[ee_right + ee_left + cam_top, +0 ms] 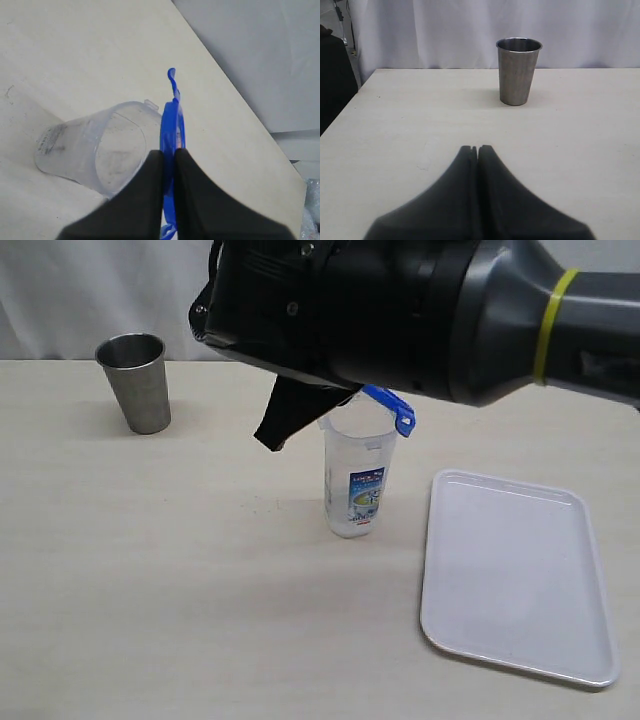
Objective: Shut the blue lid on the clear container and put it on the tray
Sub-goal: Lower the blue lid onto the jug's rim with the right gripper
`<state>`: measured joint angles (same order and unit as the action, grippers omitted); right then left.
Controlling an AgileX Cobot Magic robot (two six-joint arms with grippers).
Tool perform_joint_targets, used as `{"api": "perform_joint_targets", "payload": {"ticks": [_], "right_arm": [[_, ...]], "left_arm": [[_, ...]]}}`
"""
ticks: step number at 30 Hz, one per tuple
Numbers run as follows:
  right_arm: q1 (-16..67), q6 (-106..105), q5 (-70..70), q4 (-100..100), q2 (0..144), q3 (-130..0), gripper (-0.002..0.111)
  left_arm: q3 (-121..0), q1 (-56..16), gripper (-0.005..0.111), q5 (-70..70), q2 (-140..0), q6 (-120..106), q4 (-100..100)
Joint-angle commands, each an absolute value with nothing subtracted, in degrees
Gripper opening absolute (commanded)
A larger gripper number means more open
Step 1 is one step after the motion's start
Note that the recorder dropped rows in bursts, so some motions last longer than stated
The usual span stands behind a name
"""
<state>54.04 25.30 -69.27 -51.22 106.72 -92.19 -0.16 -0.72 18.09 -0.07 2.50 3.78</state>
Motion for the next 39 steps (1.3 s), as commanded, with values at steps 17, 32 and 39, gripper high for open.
{"api": "perform_joint_targets", "payload": {"ticks": [17, 32, 39], "right_arm": [[54.1, 25.3, -70.0, -51.0, 110.2, -92.2, 0.004], [54.1, 25.3, -70.0, -49.9, 111.6, -92.2, 0.004], [54.1, 25.8, -70.0, -47.4, 111.6, -92.2, 0.004]], "left_arm": [[0.0, -0.7, 0.008, 17.7, 0.0, 2.6, 3.9], [0.0, -0.7, 0.008, 17.7, 0.0, 2.6, 3.9], [0.0, -0.7, 0.008, 17.7, 0.0, 2.6, 3.9]]}}
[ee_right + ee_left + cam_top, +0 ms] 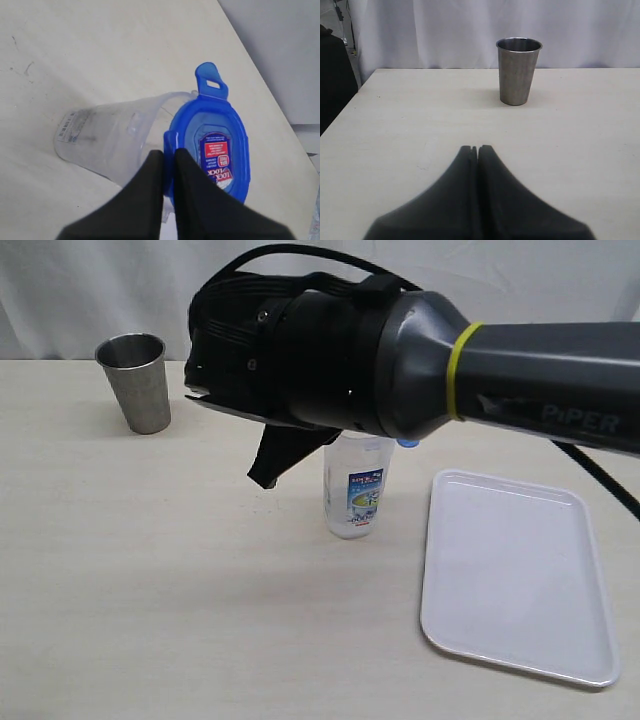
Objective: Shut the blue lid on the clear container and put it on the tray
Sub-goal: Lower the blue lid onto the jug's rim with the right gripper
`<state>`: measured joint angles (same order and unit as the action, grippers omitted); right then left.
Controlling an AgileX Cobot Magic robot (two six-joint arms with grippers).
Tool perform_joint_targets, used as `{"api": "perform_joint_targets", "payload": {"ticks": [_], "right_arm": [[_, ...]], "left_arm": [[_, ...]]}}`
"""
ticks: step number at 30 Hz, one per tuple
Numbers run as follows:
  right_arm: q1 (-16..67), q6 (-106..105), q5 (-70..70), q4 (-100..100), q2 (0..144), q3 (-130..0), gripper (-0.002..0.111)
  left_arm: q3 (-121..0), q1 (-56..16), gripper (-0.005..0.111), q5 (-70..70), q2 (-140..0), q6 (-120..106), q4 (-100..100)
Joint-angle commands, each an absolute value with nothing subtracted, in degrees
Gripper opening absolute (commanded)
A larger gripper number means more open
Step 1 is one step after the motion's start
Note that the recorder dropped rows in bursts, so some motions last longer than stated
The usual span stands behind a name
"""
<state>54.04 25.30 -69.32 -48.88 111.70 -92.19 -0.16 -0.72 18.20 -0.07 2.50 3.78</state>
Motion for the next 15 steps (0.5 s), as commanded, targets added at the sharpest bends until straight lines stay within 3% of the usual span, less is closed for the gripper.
{"api": "perform_joint_targets", "payload": {"ticks": [1, 15], "right_arm": [[54.1, 26.0, -70.0, -47.4, 111.6, -92.2, 0.004], [54.1, 26.2, -70.0, -48.7, 111.5, -92.4, 0.004]], "left_arm": [[0.0, -0.7, 0.008, 17.7, 0.0, 2.6, 3.9], [0.0, -0.7, 0.008, 17.7, 0.0, 2.6, 3.9]]}}
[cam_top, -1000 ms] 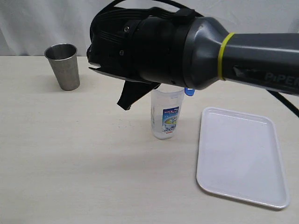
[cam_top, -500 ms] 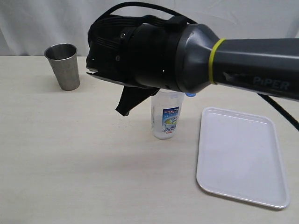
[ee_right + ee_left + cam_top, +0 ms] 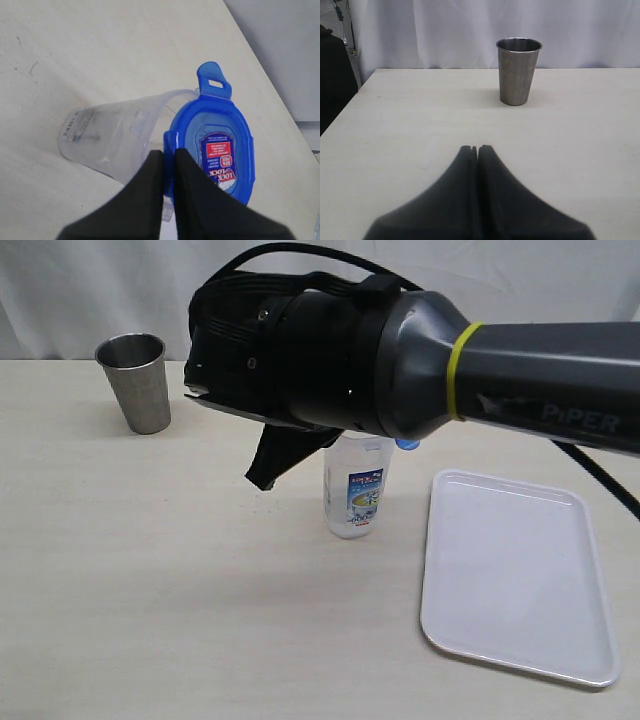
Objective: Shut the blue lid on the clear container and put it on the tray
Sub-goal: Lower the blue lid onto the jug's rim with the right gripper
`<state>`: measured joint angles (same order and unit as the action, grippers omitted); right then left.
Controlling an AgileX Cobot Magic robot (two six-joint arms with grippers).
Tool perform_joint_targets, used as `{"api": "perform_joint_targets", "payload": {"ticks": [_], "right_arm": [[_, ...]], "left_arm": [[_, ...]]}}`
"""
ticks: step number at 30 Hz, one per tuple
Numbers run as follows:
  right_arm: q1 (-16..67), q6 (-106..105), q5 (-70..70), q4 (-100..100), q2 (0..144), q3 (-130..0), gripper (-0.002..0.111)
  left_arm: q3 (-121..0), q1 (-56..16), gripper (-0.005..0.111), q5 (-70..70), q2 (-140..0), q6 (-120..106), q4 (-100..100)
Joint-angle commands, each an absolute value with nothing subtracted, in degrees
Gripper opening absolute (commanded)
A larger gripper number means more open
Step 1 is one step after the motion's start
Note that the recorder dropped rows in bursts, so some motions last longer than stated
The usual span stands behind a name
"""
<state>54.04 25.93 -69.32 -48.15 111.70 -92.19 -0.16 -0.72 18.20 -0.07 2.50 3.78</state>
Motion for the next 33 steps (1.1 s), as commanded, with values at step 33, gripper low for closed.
{"api": "perform_joint_targets", "payload": {"ticks": [33], "right_arm": [[54.1, 26.6, -70.0, -44.1, 110.4, -94.0, 0.004]], "left_arm": [[0.0, -0.7, 0.008, 17.7, 0.0, 2.6, 3.9]]}}
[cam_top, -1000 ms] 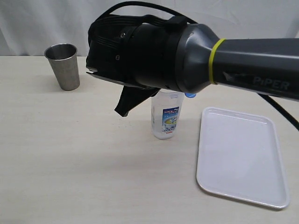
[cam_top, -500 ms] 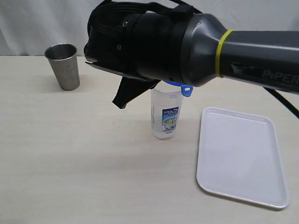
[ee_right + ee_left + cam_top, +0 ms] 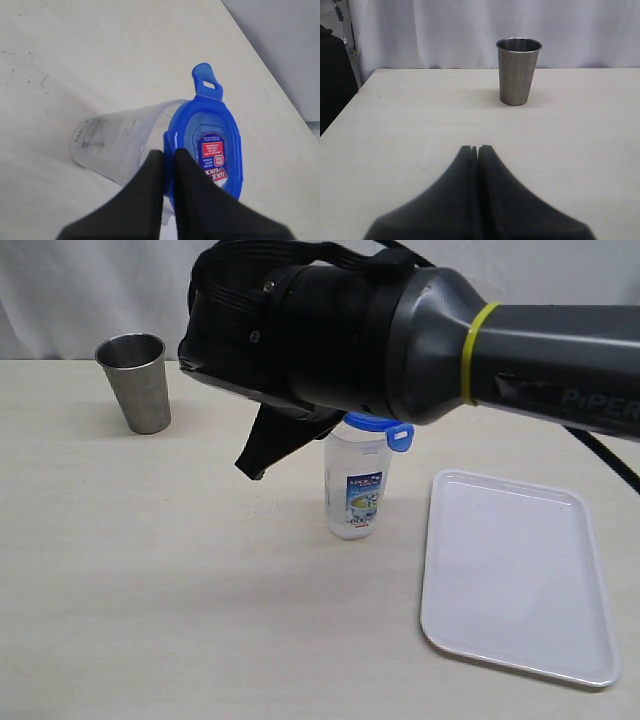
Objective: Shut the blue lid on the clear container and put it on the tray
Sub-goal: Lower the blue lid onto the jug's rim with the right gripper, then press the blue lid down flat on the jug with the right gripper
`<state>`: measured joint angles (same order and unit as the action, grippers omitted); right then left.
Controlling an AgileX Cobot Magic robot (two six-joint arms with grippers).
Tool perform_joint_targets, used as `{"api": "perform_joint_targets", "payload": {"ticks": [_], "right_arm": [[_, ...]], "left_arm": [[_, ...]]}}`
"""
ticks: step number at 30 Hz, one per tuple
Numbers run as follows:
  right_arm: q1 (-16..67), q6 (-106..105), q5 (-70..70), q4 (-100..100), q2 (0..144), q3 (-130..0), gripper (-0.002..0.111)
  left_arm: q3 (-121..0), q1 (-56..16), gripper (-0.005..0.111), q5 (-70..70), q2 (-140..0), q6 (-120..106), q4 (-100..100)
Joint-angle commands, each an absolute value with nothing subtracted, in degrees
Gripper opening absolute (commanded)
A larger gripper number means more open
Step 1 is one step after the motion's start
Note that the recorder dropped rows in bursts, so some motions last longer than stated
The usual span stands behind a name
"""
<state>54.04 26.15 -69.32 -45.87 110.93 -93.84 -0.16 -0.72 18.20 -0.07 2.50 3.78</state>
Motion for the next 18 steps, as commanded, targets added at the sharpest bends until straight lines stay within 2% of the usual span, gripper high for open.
{"api": "perform_joint_targets", "payload": {"ticks": [1, 18], "right_arm": [[54.1, 26.6, -70.0, -43.8, 110.4, -94.0, 0.004], [54.0, 28.1, -70.0, -40.4, 110.5, -96.2, 0.004]], "left_arm": [[0.0, -0.7, 0.008, 17.7, 0.0, 2.6, 3.9], [0.0, -0.7, 0.008, 17.7, 0.0, 2.6, 3.9]]}}
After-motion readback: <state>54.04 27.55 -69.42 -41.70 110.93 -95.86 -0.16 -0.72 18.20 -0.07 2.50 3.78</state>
